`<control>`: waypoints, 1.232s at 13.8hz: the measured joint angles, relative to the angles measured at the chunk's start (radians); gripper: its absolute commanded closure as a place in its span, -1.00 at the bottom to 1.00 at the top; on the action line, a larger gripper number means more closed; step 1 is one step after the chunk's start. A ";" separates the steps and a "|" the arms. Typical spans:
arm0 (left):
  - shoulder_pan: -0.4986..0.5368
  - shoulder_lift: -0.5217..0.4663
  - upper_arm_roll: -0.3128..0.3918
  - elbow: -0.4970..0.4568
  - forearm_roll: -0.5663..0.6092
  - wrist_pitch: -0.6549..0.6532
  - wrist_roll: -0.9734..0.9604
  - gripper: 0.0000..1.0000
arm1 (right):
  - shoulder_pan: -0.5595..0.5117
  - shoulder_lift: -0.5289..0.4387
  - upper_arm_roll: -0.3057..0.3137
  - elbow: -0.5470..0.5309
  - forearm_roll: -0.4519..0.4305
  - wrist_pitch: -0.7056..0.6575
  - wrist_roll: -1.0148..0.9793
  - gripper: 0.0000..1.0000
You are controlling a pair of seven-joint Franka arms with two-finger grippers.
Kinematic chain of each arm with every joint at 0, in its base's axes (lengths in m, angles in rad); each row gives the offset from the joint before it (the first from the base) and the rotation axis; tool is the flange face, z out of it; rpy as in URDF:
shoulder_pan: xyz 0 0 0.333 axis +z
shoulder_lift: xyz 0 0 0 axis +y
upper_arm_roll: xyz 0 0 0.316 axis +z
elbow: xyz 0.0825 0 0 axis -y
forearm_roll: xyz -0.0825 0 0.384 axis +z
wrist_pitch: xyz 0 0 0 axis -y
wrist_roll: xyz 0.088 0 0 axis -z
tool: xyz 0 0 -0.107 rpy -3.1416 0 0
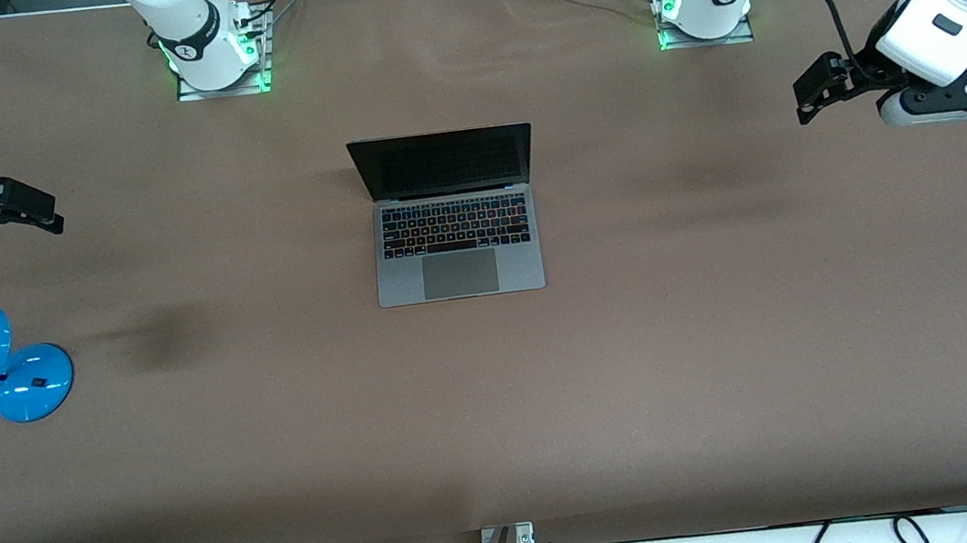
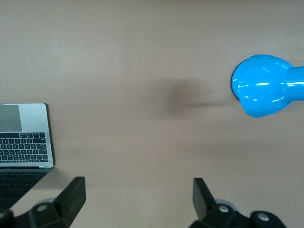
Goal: Close laptop with both arms from behind
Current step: 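Move the left gripper toward the laptop's screen back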
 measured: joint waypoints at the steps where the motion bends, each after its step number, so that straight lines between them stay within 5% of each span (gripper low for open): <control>1: 0.000 0.002 -0.009 -0.003 0.000 -0.004 -0.013 -1.00 | 0.000 0.000 0.000 0.000 0.000 0.000 0.000 -1.00; 17: -0.001 0.020 -0.060 -0.052 0.000 -0.012 -0.079 -1.00 | 0.001 0.000 0.001 0.000 0.000 0.000 0.000 -1.00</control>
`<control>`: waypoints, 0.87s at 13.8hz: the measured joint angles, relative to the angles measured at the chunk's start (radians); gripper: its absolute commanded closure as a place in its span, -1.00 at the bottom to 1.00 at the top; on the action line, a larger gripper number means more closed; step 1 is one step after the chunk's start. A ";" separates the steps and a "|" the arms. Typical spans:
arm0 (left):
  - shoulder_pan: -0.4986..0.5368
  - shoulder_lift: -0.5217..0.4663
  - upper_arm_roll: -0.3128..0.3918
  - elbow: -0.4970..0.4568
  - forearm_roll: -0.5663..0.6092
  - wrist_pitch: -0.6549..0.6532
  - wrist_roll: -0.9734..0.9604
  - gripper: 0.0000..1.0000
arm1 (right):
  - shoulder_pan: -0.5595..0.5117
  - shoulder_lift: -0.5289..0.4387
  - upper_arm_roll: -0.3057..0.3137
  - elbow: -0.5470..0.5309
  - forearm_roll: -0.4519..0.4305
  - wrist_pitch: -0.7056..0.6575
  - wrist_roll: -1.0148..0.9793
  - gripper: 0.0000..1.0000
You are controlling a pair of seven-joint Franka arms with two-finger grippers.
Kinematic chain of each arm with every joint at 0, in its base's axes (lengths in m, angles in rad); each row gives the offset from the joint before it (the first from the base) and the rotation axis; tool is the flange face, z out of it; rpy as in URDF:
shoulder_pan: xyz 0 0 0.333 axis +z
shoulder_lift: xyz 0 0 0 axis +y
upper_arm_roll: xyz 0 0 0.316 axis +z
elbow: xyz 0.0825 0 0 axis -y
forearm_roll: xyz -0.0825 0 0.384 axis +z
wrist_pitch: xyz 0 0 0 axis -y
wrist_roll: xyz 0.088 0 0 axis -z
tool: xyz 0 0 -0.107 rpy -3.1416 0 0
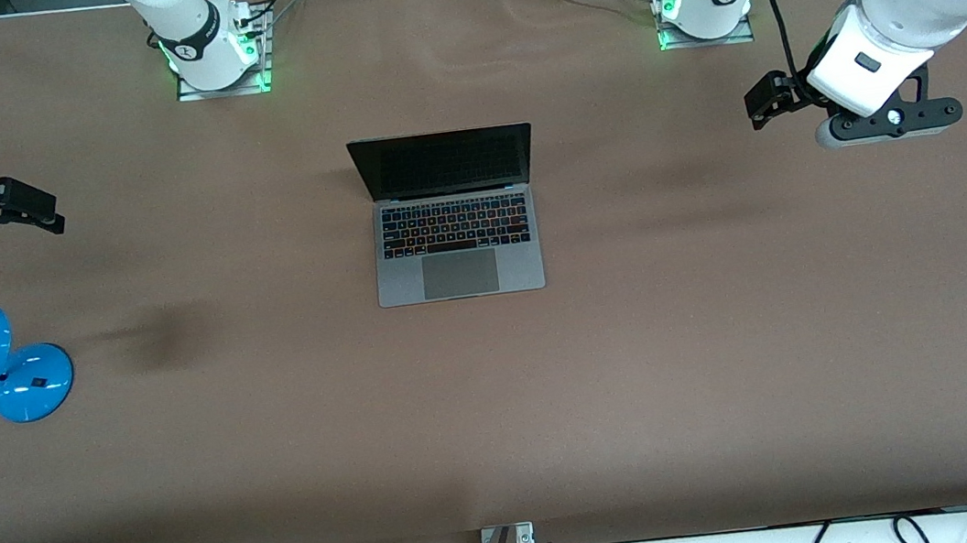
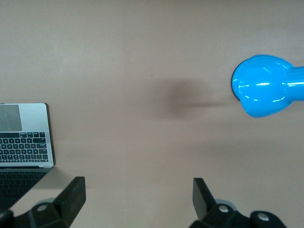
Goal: Close laptop with both arms from behind
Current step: 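Move the left gripper toward the laptop's screen back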
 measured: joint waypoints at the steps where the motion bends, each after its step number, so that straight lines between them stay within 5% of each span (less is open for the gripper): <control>1: 0.000 0.000 0.000 -0.002 0.000 -0.001 0.000 -1.00 | 0.000 0.000 0.000 0.000 0.000 0.000 0.000 -1.00; 8: 0.001 -0.033 -0.064 -0.049 -0.022 -0.008 -0.055 -1.00 | 0.002 0.000 0.001 0.000 0.000 0.000 0.000 -1.00; 12: 0.000 -0.082 -0.167 -0.105 -0.057 -0.009 -0.156 -1.00 | 0.004 0.000 0.002 0.000 0.000 0.000 0.000 -1.00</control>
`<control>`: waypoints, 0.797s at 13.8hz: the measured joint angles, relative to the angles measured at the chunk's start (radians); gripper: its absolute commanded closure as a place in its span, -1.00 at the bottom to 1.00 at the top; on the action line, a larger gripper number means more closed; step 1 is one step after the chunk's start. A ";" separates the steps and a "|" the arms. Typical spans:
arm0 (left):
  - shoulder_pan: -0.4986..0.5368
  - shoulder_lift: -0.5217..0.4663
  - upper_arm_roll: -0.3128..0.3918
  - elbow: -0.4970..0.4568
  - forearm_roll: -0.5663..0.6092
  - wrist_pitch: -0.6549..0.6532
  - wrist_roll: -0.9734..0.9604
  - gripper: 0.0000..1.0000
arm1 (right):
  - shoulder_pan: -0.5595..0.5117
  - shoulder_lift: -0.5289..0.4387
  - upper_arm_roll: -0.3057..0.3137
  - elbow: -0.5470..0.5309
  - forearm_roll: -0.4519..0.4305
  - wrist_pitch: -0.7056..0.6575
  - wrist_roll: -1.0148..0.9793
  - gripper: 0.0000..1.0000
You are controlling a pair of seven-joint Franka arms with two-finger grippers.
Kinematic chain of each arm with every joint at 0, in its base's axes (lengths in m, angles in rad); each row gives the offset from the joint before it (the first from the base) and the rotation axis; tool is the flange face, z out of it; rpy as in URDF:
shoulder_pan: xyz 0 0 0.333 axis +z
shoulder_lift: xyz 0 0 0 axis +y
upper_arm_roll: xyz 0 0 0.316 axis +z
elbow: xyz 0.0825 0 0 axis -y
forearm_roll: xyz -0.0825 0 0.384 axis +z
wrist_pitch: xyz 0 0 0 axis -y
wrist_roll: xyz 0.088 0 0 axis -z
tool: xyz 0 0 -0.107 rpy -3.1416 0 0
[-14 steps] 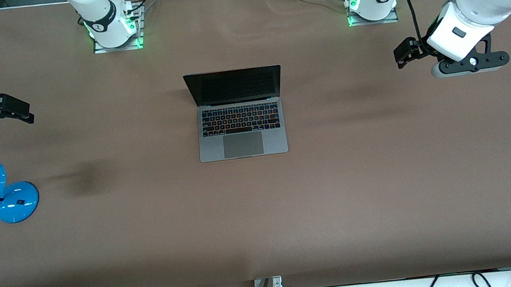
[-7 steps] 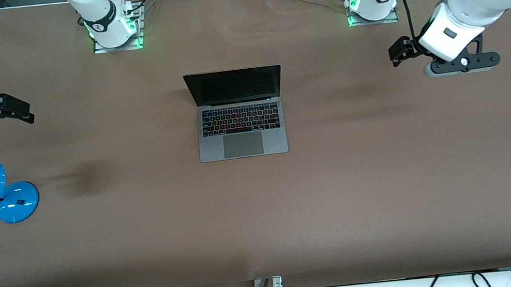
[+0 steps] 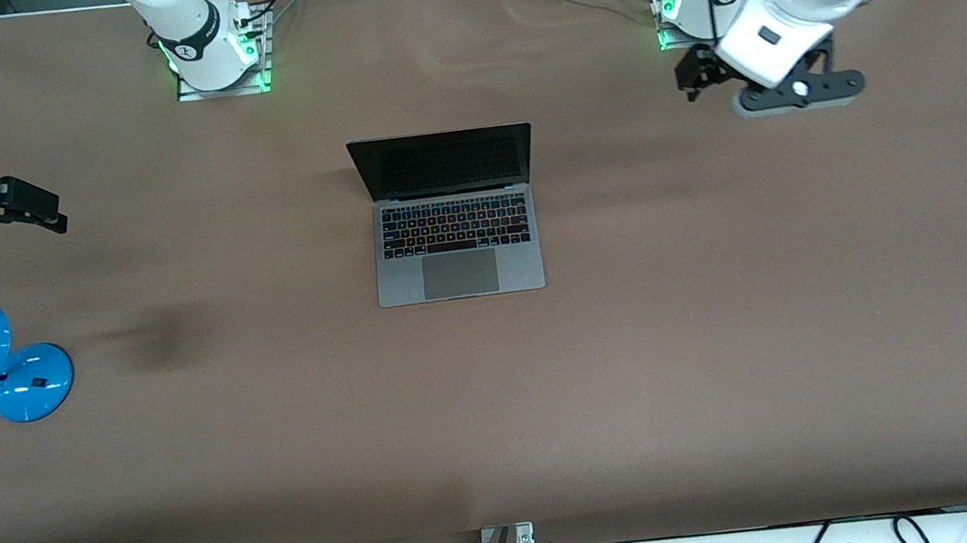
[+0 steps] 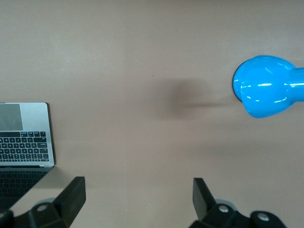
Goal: Close laptop with both arms from behind
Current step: 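Move the left gripper toward the laptop's screen back, then bring the right gripper behind the screen while the left gripper descends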
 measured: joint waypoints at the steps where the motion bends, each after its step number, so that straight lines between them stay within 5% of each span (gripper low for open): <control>1: 0.000 -0.010 -0.034 -0.013 -0.016 0.000 -0.034 -1.00 | 0.000 0.000 0.000 0.000 0.000 0.000 0.002 -1.00; 6: -0.003 -0.026 -0.181 -0.039 -0.086 0.010 -0.187 -0.99 | 0.000 0.002 0.000 -0.002 0.000 -0.012 0.017 -1.00; 11: -0.004 -0.026 -0.233 -0.049 -0.152 0.027 -0.233 -0.99 | 0.001 0.017 0.004 -0.004 0.000 -0.044 0.017 -1.00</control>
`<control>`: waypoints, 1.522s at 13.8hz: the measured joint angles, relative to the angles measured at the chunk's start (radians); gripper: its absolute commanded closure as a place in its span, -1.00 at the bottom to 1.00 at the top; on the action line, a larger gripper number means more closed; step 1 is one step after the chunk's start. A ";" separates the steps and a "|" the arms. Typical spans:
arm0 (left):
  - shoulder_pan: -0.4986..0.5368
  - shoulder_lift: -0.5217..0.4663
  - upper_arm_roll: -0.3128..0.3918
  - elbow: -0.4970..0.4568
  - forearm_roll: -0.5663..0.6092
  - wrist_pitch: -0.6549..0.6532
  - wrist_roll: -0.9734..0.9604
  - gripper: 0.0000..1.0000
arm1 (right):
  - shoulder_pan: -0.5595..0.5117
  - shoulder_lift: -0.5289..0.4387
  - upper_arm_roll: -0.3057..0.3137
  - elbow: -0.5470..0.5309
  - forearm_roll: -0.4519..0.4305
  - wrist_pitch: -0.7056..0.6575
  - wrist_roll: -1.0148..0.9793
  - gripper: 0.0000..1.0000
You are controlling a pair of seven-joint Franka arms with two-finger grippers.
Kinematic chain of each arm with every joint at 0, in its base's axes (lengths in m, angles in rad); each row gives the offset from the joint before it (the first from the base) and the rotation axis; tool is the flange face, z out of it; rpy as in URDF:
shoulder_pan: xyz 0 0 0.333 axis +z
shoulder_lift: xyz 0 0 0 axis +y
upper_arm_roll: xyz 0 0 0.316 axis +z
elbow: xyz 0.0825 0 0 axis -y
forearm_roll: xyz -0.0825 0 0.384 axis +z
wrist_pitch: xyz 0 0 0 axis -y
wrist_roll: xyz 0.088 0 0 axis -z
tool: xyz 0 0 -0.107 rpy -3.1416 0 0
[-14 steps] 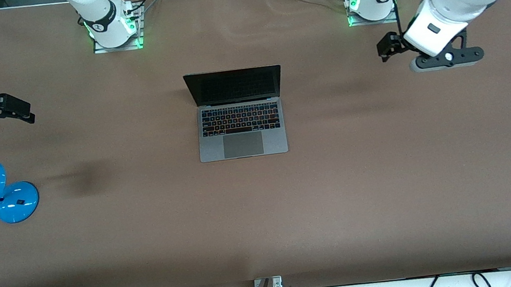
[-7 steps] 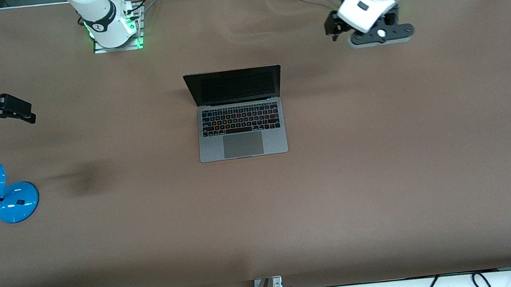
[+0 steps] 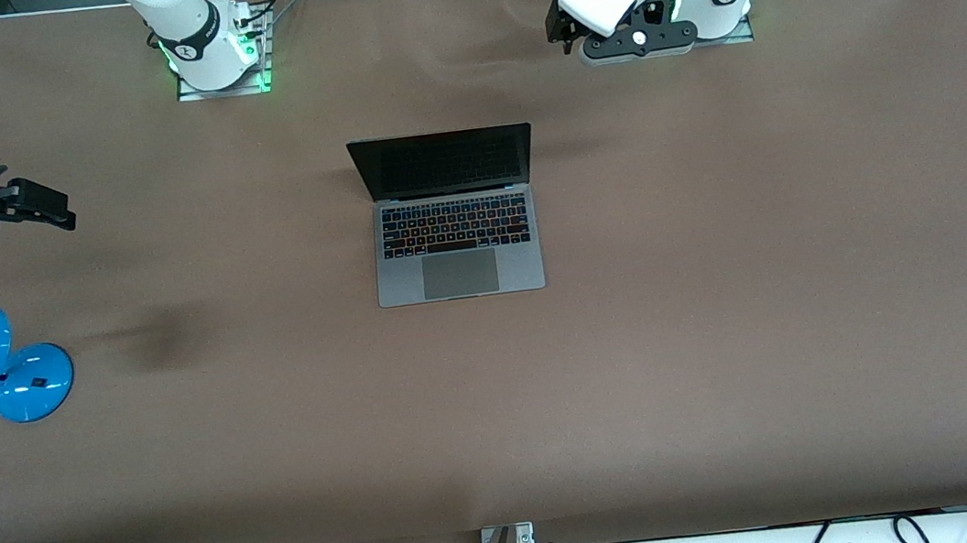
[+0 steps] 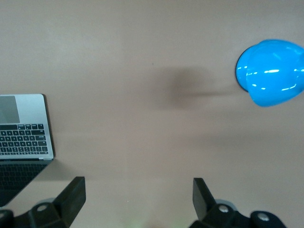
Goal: Close laptop with both arms from behind
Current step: 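Bring the right gripper behind the screen while the left gripper descends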
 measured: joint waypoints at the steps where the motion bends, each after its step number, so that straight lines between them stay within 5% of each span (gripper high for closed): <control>1: 0.000 0.002 0.000 -0.005 -0.014 0.000 0.000 -0.99 | 0.003 0.004 0.002 0.000 0.000 -0.007 -0.002 -1.00; 5: -0.006 0.044 -0.022 -0.030 -0.044 0.001 -0.001 -0.99 | 0.059 0.038 0.009 -0.003 0.002 -0.064 -0.003 -1.00; 9: -0.011 0.128 -0.055 -0.032 -0.050 0.010 -0.008 -0.65 | 0.144 0.055 0.013 -0.003 0.009 -0.140 0.016 -1.00; 12: -0.014 0.188 -0.063 -0.031 -0.098 0.012 -0.020 0.10 | 0.196 0.055 0.023 -0.016 0.032 -0.158 0.041 -1.00; 16: -0.042 0.286 -0.064 0.008 -0.102 0.038 -0.104 0.95 | 0.205 0.055 0.126 -0.081 0.080 -0.126 0.178 -0.96; 18: -0.062 0.335 -0.064 0.036 -0.089 0.072 -0.146 1.00 | 0.209 0.051 0.210 -0.139 0.089 -0.067 0.279 -0.66; 21: -0.075 0.385 -0.064 0.046 -0.076 0.107 -0.176 1.00 | 0.215 0.026 0.350 -0.265 0.137 0.056 0.474 0.45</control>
